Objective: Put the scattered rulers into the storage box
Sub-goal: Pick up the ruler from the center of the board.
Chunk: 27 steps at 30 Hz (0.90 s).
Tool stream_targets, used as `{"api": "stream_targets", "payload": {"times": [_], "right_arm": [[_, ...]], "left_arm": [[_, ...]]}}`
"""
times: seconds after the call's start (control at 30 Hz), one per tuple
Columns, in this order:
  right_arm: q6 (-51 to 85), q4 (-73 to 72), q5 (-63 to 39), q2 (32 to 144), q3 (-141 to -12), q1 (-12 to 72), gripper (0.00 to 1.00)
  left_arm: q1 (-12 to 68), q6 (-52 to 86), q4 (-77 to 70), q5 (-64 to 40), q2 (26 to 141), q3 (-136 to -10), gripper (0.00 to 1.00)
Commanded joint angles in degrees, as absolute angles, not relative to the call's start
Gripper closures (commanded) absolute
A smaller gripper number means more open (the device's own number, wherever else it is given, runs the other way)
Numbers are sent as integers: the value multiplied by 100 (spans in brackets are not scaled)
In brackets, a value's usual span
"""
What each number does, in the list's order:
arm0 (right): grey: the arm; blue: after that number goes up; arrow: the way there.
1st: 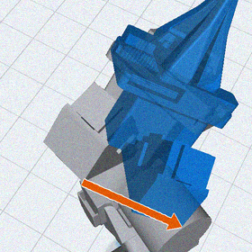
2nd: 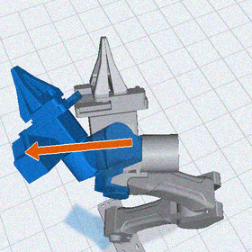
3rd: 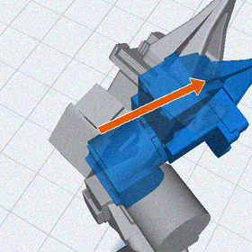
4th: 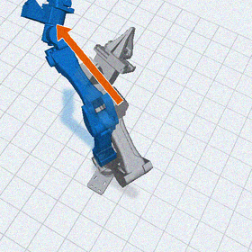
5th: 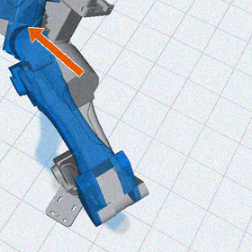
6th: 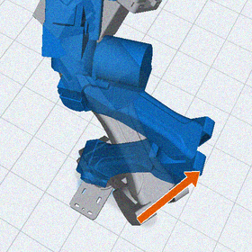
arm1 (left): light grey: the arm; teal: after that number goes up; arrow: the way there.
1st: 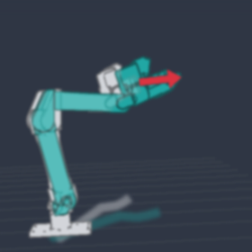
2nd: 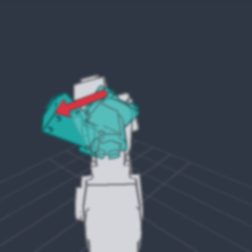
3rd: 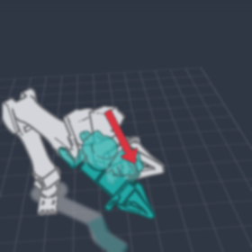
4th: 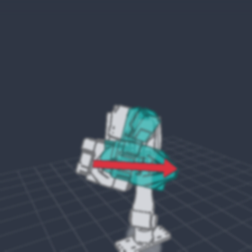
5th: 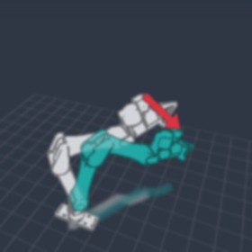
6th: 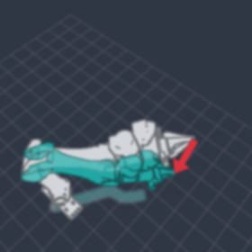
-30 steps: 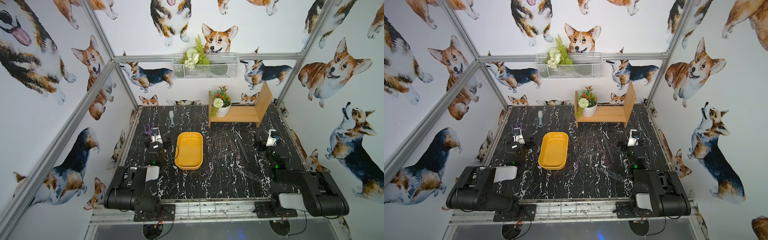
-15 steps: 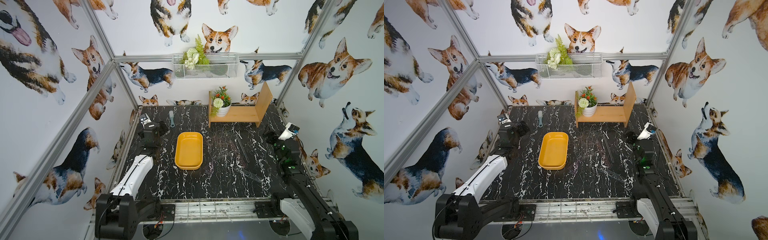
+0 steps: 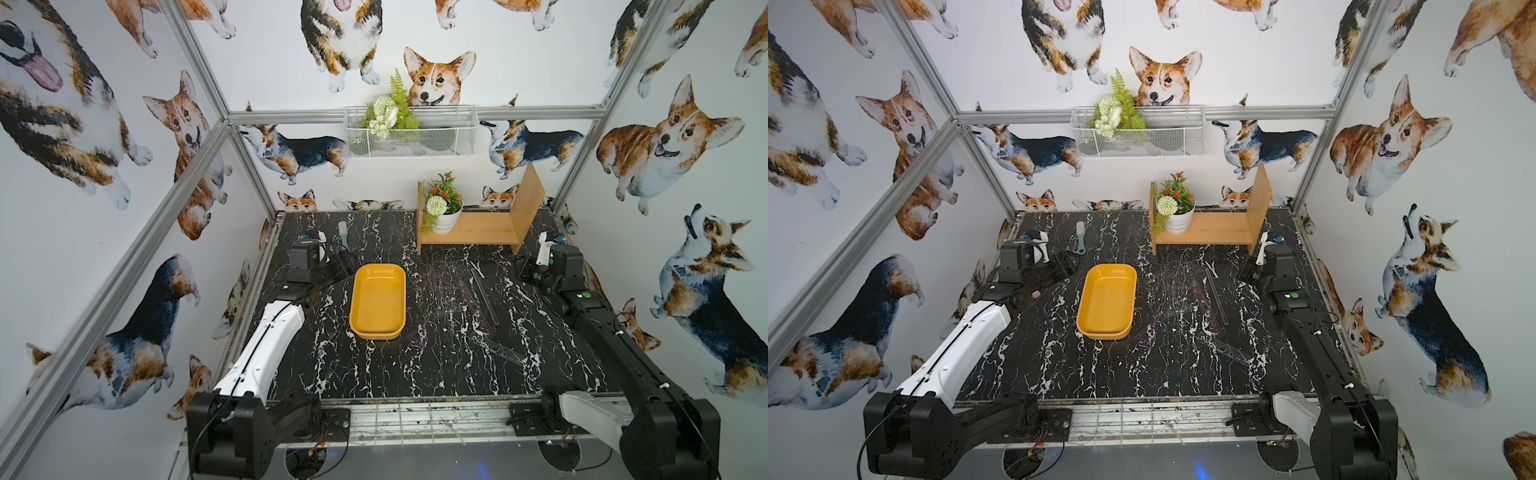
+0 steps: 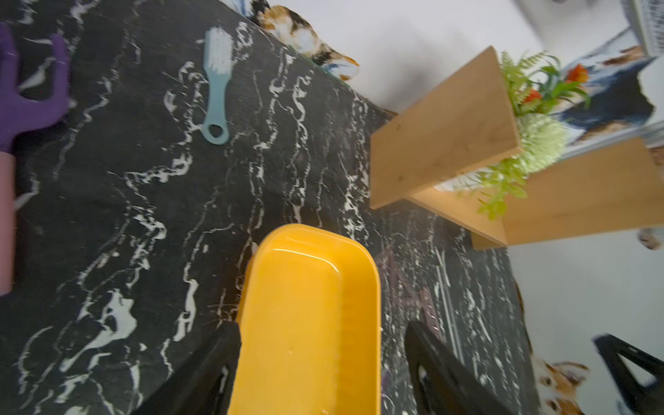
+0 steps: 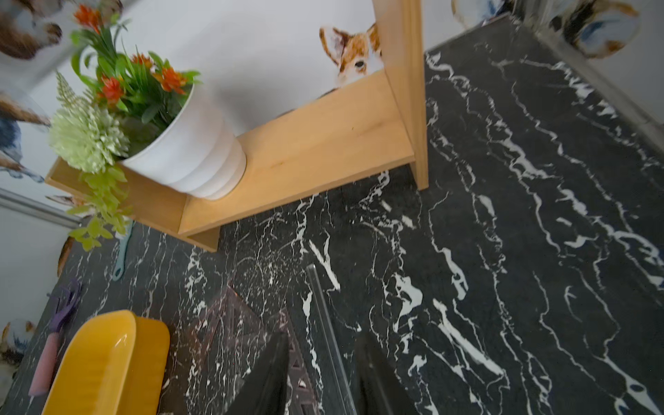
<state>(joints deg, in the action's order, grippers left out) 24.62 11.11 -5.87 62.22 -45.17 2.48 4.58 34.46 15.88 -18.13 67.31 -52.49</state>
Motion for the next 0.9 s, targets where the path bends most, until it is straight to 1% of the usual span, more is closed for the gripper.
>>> {"api": "stream_targets", "payload": {"times": [0.0,0.07,0.13,0.2,0.23,0.43,0.53,0.57,0.87], "right_arm": [[2373,1749,-679,6543,-4705,571,67],[2386,1844,-707,6710,-4743,724,68],[2361,2079,-658,6958,-4852,893,72],[2323,2315,-484,7172,-4958,1053,73],[2290,2425,-408,7265,-4997,1123,73],[2215,2796,-68,7762,-4986,1503,72],[2235,2906,152,7928,-4944,1640,67],[2245,2925,219,7962,-4927,1682,65],[2224,3041,531,8295,-4834,1781,62]], "left_arm": [[502,3552,1832,-2831,6630,-5328,22],[555,3689,1736,-3109,6603,-5271,22],[684,3866,1596,-3323,6584,-5175,25],[891,3952,1592,-3314,6566,-5144,29],[1006,3986,1575,-3298,6565,-5133,30],[1774,4362,1244,-3178,6608,-5055,31],[2125,4502,1058,-3050,6657,-4970,32],[2197,4553,972,-3058,6670,-4928,32],[2644,4880,442,-2997,6859,-4764,32]]}}
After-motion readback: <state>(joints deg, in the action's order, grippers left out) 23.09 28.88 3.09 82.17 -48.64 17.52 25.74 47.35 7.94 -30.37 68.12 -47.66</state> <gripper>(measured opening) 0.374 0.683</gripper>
